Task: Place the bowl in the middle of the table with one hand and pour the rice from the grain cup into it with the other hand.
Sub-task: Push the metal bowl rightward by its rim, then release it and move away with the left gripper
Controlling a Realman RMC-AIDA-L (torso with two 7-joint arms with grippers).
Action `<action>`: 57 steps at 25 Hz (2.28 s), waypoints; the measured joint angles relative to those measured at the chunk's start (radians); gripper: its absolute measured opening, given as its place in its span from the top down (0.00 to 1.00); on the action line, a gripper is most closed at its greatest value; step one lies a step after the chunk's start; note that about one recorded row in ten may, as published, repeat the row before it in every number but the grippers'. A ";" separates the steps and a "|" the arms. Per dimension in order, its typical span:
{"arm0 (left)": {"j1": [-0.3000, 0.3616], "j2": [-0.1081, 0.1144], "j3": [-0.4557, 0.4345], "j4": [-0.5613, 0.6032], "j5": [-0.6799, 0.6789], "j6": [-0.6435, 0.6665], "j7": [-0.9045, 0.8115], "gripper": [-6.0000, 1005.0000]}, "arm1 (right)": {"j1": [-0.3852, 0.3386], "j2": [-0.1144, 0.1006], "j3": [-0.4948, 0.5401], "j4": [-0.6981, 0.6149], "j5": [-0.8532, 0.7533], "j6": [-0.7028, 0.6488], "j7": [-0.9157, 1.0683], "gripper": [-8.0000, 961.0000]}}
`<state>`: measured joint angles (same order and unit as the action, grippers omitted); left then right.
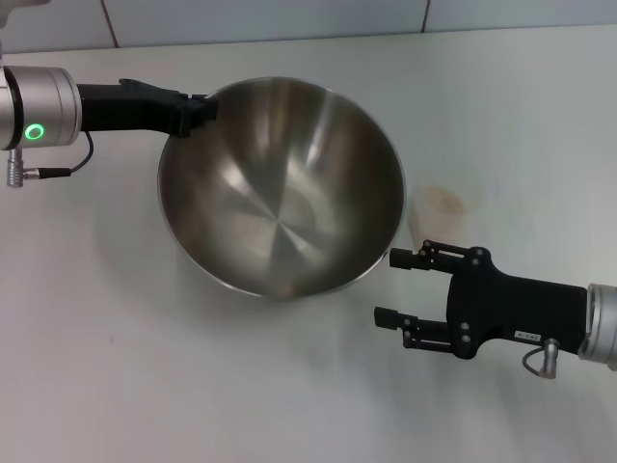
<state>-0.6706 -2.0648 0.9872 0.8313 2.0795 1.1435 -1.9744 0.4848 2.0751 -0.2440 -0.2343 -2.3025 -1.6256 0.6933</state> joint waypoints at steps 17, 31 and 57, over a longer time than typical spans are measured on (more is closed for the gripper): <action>-0.012 0.000 0.015 -0.035 0.002 -0.026 0.007 0.93 | -0.003 0.000 0.000 -0.008 0.000 -0.007 0.000 0.25; -0.022 0.000 0.011 -0.063 0.002 -0.041 0.015 0.92 | -0.005 0.002 0.000 -0.008 0.000 -0.007 0.000 0.25; 0.217 0.005 -0.072 0.136 -0.515 0.227 0.327 0.20 | -0.009 0.002 0.001 -0.010 0.000 -0.006 0.000 0.25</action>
<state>-0.4540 -2.0594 0.9149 0.9677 1.5641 1.3704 -1.6477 0.4756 2.0769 -0.2427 -0.2439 -2.3025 -1.6321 0.6934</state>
